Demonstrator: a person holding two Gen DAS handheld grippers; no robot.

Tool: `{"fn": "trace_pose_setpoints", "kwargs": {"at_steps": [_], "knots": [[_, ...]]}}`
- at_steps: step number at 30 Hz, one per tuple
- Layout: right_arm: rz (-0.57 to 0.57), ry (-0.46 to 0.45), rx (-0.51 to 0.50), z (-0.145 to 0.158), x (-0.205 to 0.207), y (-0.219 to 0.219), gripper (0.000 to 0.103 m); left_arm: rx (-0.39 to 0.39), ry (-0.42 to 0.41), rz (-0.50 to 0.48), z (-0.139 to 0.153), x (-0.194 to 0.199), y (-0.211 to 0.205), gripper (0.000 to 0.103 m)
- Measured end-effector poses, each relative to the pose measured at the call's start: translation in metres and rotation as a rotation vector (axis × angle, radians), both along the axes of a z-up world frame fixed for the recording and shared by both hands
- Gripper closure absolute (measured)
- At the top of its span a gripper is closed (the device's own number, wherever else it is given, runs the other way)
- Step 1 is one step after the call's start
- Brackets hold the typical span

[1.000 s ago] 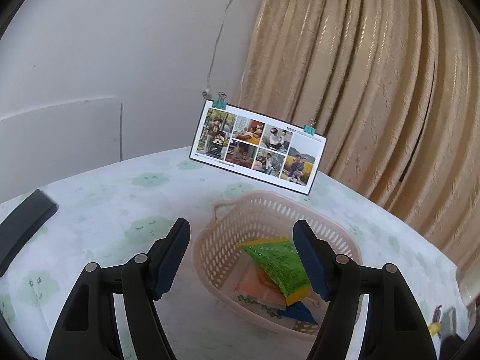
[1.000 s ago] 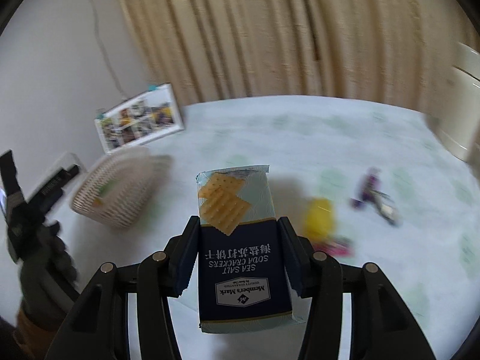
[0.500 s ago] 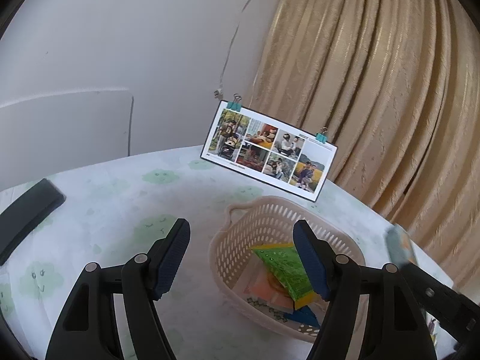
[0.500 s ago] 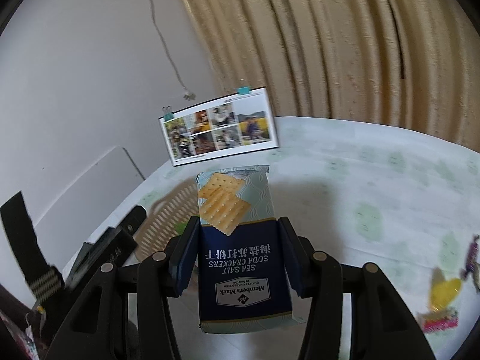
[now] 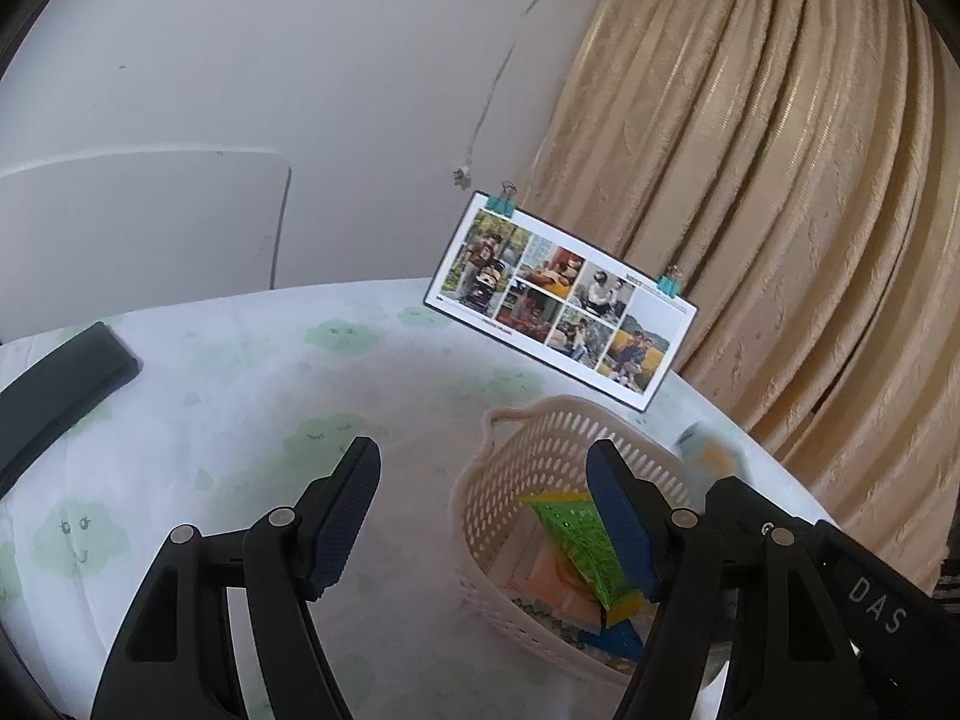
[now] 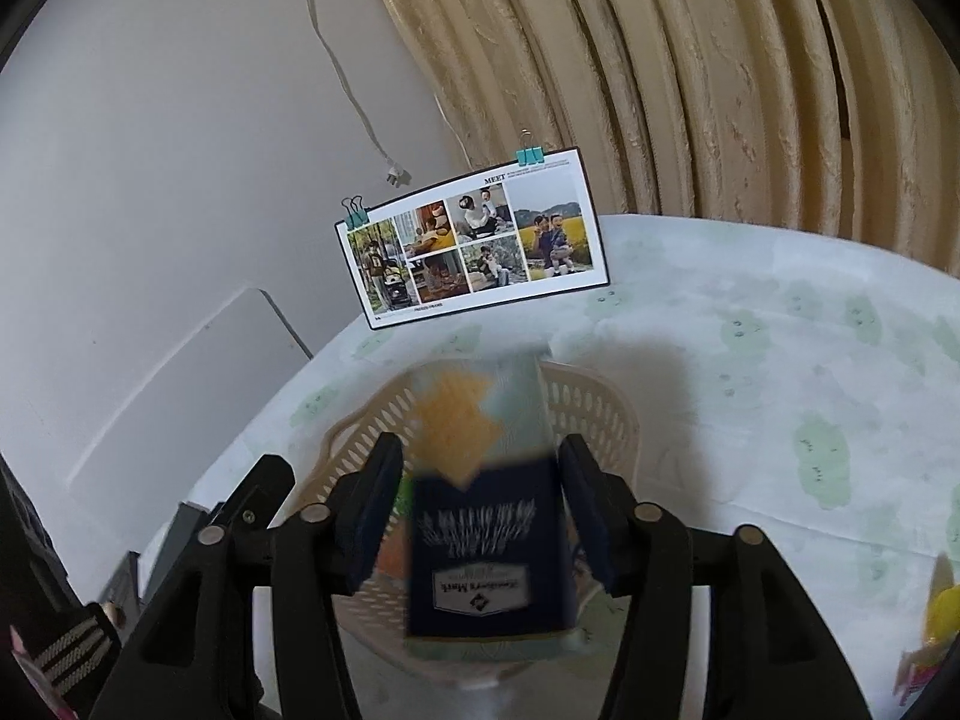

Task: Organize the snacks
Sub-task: 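Carry the blue cracker box over the basket and open the right tool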

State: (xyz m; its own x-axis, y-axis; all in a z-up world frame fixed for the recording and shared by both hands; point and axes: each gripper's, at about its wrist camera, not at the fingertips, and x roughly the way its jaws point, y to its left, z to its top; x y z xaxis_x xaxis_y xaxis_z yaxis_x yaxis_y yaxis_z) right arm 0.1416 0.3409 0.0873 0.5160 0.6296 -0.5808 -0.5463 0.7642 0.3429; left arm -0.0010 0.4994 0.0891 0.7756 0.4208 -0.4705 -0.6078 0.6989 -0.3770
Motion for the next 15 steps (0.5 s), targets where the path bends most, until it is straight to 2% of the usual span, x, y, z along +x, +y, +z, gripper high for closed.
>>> {"fn": "trace_pose_setpoints", "kwargs": {"at_steps": [15], "knots": [[-0.019, 0.004, 0.024, -0.001, -0.009, -0.015, 0.047, 0.002, 0.009, -0.016, -0.001, 0.002, -0.002, 0.031]]}}
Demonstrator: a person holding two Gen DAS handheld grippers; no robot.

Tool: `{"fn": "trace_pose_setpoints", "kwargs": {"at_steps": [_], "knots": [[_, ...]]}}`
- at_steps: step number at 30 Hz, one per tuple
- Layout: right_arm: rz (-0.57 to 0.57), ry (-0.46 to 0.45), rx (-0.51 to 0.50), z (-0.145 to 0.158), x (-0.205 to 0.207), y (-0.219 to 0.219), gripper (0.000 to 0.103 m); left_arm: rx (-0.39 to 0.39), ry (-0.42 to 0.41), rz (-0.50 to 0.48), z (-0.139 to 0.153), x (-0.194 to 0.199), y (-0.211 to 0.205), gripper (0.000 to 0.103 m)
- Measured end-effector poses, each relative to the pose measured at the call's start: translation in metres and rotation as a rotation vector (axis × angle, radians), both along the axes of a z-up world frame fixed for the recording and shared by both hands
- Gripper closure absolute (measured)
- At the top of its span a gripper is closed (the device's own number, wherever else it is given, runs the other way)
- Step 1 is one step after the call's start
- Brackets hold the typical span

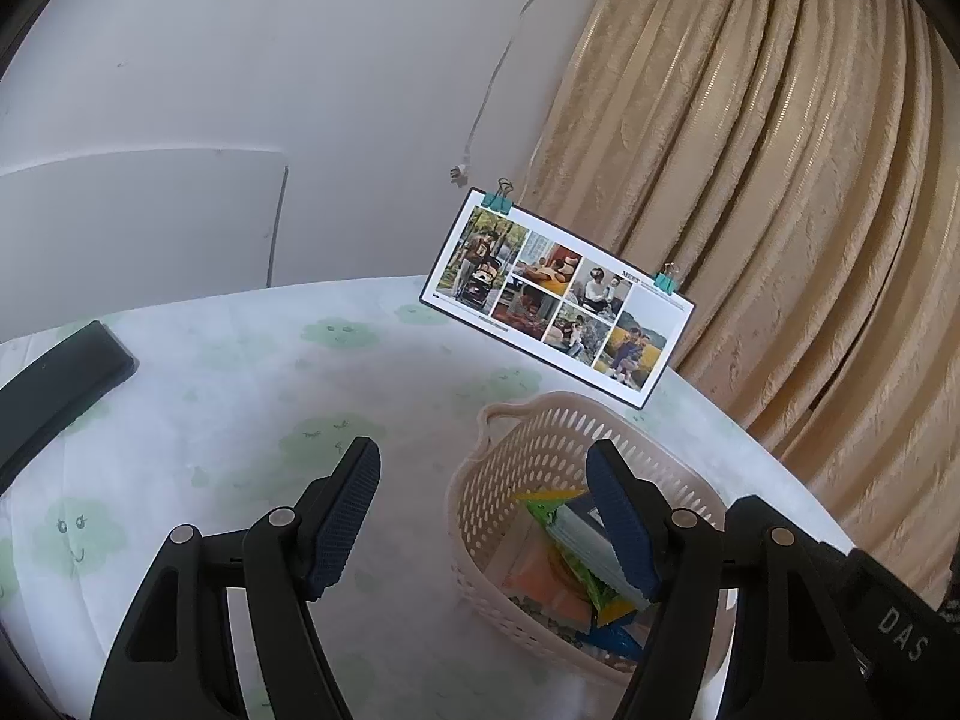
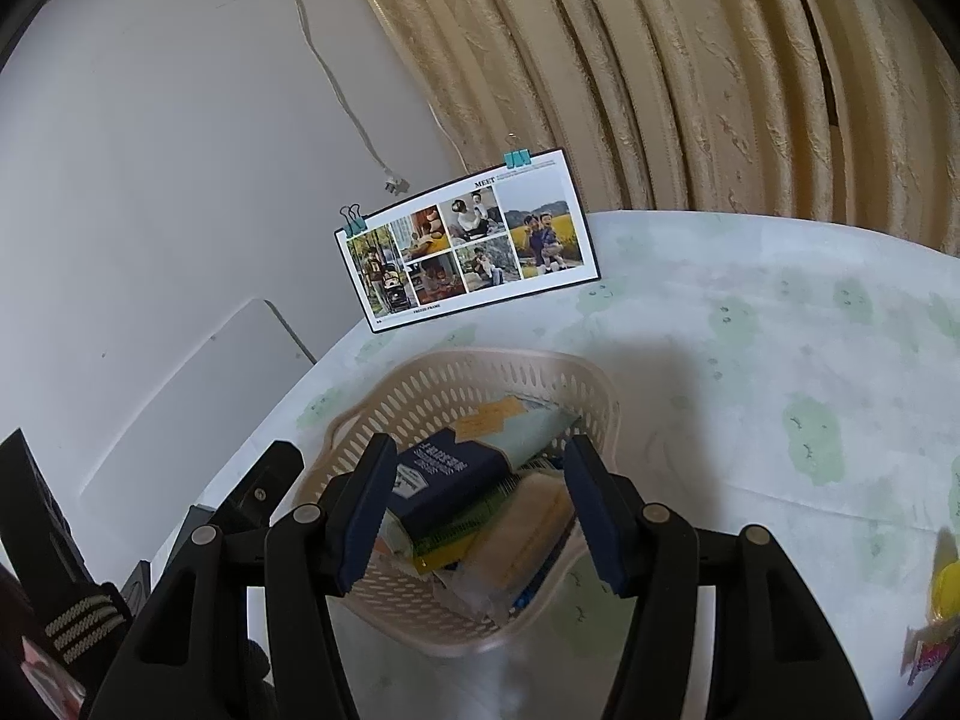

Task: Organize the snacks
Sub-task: 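Carry the blue cracker box over the basket and open the right tool, then move the right tool from the basket to the purple wrapped candy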

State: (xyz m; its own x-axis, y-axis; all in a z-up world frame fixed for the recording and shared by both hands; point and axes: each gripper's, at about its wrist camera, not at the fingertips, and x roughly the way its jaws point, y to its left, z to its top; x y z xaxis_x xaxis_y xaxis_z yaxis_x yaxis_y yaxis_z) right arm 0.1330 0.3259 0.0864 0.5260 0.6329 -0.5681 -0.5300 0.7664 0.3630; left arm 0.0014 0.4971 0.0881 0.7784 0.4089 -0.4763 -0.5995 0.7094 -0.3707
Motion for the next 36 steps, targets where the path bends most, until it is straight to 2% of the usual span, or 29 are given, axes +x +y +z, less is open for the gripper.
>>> {"fn": "trace_pose_setpoints", "kwargs": {"at_steps": [8, 25, 36], "knots": [[-0.034, -0.054, -0.049, -0.001, -0.014, -0.011, 0.047, 0.017, 0.009, -0.023, -0.001, 0.004, -0.005, 0.031], [-0.188, -0.033, -0.101, -0.026, -0.021, -0.083, 0.047, 0.075, 0.011, -0.054, 0.002, 0.007, -0.020, 0.031], [-0.274, -0.107, -0.188, -0.024, -0.040, -0.126, 0.047, 0.131, 0.004, -0.070, 0.005, 0.008, -0.032, 0.031]]}}
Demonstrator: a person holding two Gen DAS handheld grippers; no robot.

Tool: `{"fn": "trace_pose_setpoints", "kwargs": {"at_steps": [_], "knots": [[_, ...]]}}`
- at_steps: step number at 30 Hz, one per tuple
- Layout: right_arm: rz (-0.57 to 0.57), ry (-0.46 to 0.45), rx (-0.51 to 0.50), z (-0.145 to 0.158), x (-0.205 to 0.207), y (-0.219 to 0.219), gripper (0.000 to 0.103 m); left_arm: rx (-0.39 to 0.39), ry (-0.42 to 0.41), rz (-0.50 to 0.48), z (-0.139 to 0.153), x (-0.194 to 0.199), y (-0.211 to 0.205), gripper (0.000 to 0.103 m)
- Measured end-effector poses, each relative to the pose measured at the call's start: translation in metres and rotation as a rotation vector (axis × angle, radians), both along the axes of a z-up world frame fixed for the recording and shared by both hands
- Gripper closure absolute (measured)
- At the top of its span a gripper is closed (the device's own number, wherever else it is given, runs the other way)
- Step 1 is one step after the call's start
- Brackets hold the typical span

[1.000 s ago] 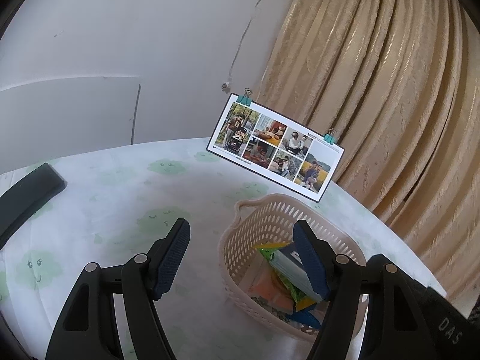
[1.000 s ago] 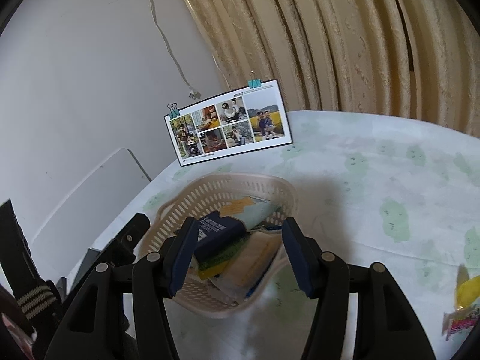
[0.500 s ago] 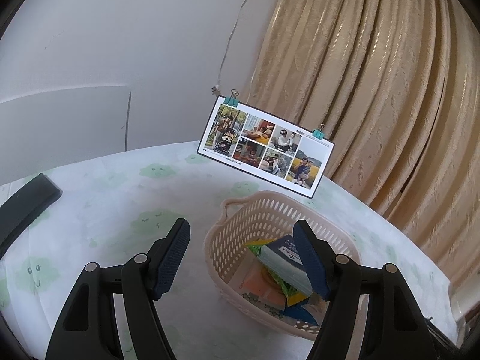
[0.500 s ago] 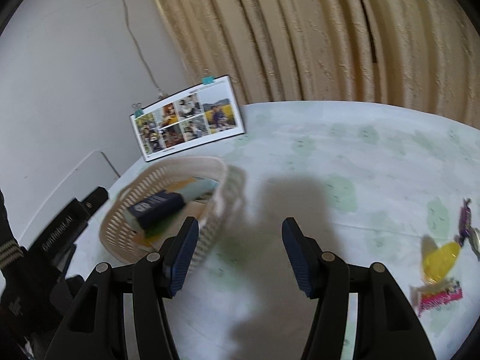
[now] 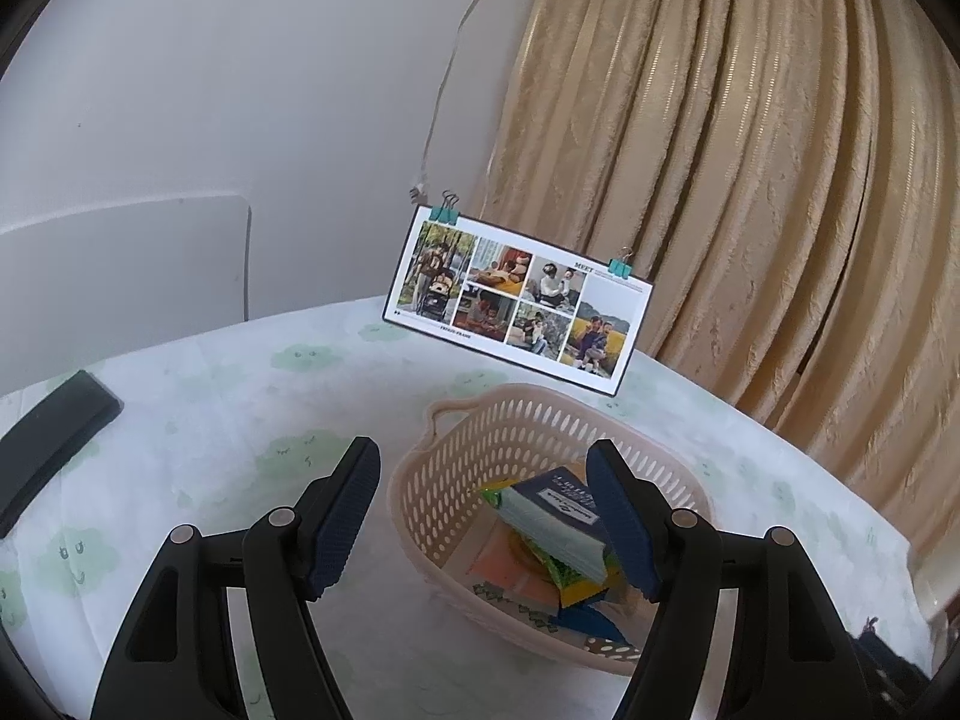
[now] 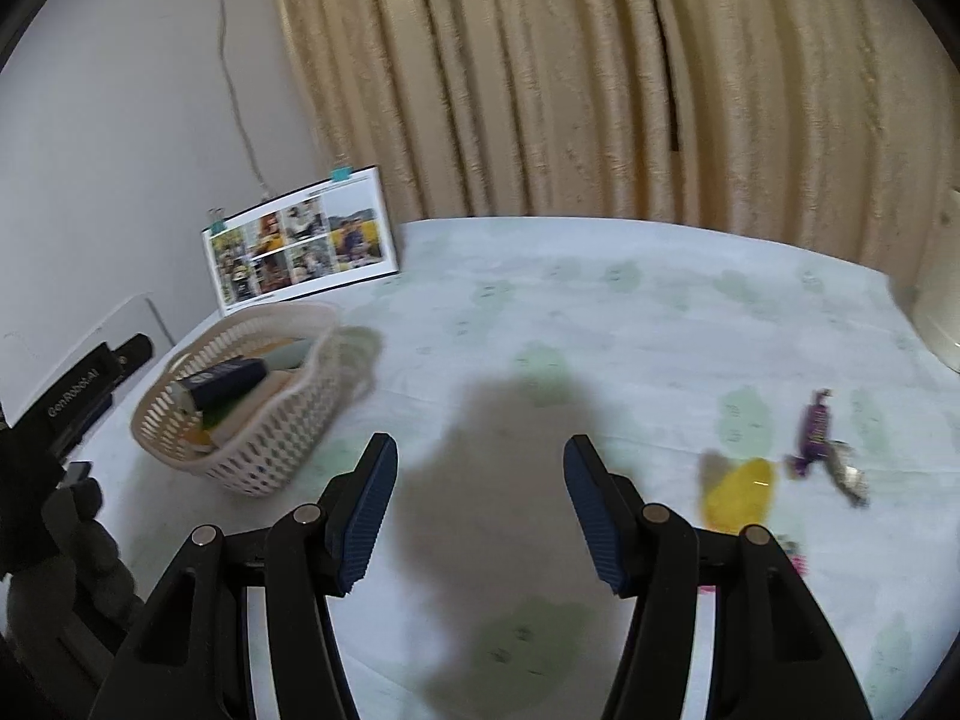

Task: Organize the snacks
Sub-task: 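Move the right tool from the basket to the purple wrapped candy, then close the right tool on the purple and silver wrapped candies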

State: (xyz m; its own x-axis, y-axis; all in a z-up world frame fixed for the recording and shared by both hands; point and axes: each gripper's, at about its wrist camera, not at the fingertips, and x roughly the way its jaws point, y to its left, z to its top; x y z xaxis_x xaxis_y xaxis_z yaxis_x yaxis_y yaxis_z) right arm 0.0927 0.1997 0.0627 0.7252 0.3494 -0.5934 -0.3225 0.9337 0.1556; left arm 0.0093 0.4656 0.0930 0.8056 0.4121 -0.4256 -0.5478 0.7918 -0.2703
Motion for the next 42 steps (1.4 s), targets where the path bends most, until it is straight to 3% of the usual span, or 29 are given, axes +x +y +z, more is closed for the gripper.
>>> {"fn": "trace_pose_setpoints", "kwargs": {"at_steps": [14, 25, 31, 42], "knots": [[-0.229, 0.031, -0.034, -0.013, -0.003, -0.111, 0.047, 0.139, -0.068, -0.018, 0.010, -0.010, -0.029, 0.031], [-0.327, 0.083, -0.098, -0.029, 0.009, -0.165, 0.048, 0.320, -0.117, -0.082, 0.016, -0.018, -0.077, 0.023], [-0.309, 0.118, -0.104, -0.035, 0.026, -0.170, 0.050, 0.300, -0.078, -0.225, 0.016, -0.010, -0.096, 0.017], [-0.290, 0.175, -0.084, -0.044, 0.054, -0.176, 0.050, 0.325, -0.013, -0.381, 0.010, 0.001, -0.129, 0.011]]}}
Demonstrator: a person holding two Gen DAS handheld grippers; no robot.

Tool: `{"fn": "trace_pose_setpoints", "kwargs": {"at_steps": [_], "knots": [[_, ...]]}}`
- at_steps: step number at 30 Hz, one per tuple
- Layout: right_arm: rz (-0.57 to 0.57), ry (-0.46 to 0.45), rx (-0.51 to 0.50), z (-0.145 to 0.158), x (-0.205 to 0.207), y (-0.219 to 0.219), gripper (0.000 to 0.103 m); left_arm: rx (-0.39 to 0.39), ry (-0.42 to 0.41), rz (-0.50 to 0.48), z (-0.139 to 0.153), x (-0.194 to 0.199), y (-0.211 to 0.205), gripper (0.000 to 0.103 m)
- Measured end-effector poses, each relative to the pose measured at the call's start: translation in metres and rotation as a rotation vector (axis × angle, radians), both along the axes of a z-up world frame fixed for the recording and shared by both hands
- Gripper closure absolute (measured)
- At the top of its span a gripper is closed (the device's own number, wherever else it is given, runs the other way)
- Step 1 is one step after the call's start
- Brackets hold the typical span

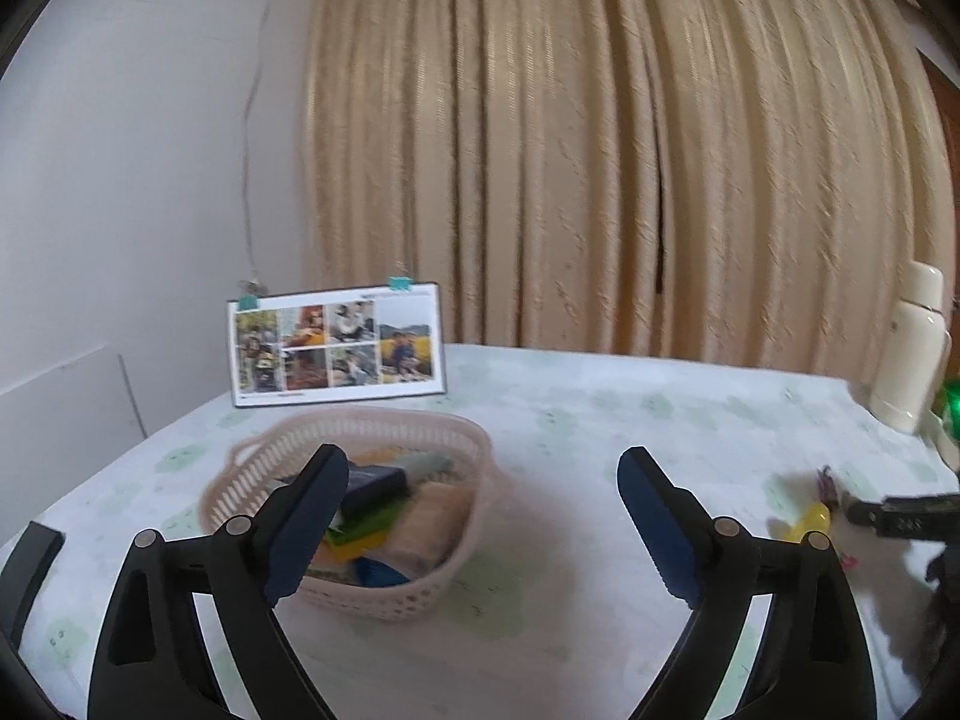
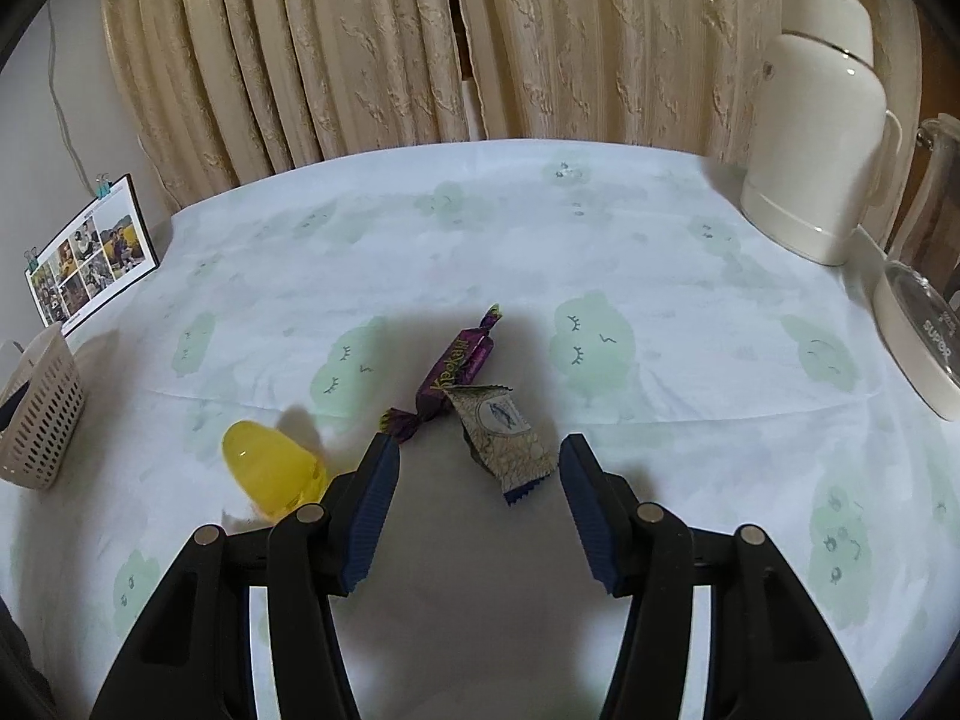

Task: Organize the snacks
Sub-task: 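Close the right tool on the purple and silver wrapped candies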

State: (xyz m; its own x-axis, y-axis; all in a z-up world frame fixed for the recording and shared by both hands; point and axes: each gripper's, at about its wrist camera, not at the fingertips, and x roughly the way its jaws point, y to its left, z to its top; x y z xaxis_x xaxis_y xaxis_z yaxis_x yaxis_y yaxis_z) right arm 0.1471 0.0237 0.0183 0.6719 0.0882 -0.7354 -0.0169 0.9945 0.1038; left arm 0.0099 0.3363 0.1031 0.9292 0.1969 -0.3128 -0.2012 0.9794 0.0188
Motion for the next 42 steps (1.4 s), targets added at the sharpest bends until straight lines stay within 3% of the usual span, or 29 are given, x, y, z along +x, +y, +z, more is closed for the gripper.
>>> {"fn": "trace_pose_setpoints", "kwargs": {"at_steps": [13, 20, 42], "knots": [[0.005, 0.030, -0.001, -0.007, 0.013, 0.002, 0.051, 0.039, 0.088, -0.124, -0.012, 0.012, -0.027, 0.009], [-0.002, 0.047, -0.022, -0.010, 0.020, 0.001, 0.077, 0.028, 0.134, -0.161, -0.019, 0.019, -0.031, 0.009], [-0.007, 0.010, -0.005, -0.005, 0.007, -0.003, 0.082, -0.002, 0.245, -0.241, -0.036, 0.041, -0.049, 0.009]]}}
